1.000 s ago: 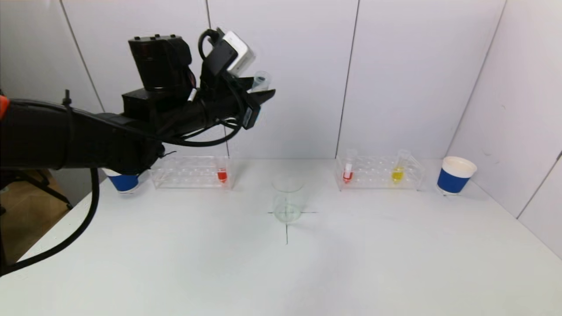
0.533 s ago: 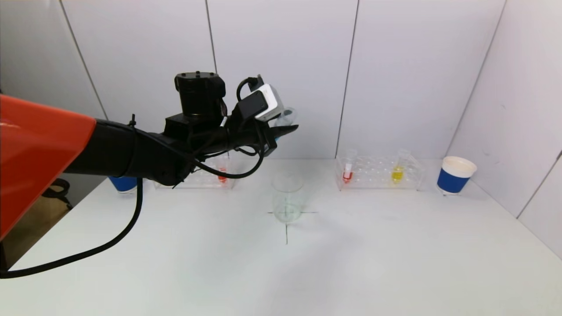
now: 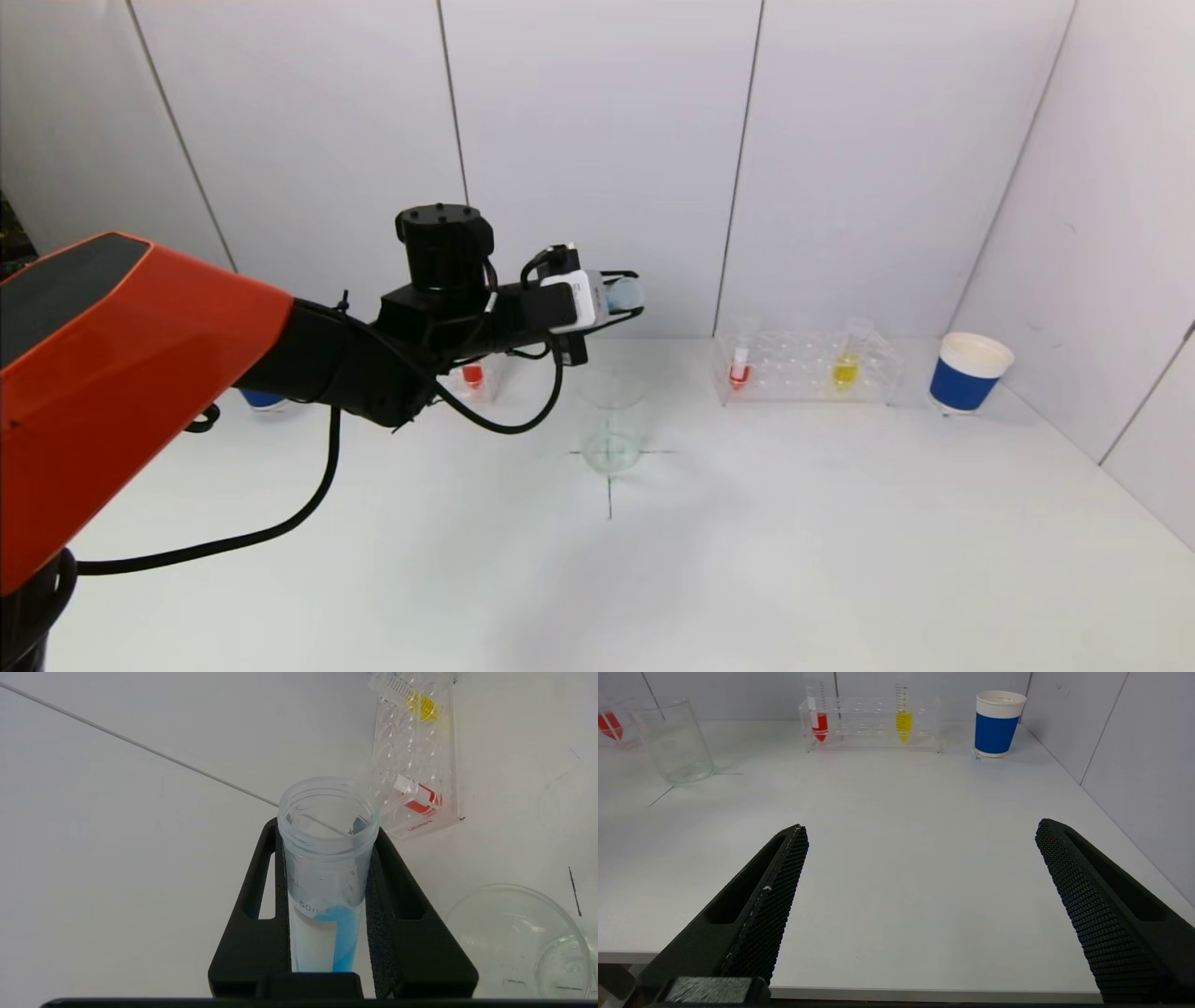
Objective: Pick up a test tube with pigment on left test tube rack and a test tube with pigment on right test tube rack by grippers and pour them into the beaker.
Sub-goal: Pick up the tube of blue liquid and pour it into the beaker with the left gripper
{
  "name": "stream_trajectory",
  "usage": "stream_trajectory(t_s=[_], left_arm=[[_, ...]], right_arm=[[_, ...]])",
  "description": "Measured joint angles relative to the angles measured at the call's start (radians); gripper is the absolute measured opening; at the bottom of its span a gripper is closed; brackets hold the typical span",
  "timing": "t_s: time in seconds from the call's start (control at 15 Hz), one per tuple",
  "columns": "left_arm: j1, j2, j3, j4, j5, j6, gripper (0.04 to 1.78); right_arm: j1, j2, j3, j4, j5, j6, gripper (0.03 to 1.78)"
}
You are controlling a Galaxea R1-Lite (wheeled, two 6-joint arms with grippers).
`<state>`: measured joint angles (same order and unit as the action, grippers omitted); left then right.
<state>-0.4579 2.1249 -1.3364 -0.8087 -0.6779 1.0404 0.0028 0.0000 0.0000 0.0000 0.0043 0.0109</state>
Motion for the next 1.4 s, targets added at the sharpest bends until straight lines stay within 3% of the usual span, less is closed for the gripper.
stream_trajectory(t_s=[0.4, 1.0, 1.4], left_arm=[[0.021, 0.128, -0.007, -0.150, -0.018, 0.007, 0.46], [0.094, 0.205, -0.047, -0.148, -0.087, 0.129, 0.46], [0.096, 0.184, -0.054, -0.099, -0.089, 0.186, 0.46]], right_arm=[[0.000, 0.000, 0.000, 0.000, 0.000, 0.000, 1.77], [0.000, 0.000, 0.000, 0.000, 0.000, 0.000, 1.77], [0.000, 0.000, 0.000, 0.000, 0.000, 0.000, 1.77]])
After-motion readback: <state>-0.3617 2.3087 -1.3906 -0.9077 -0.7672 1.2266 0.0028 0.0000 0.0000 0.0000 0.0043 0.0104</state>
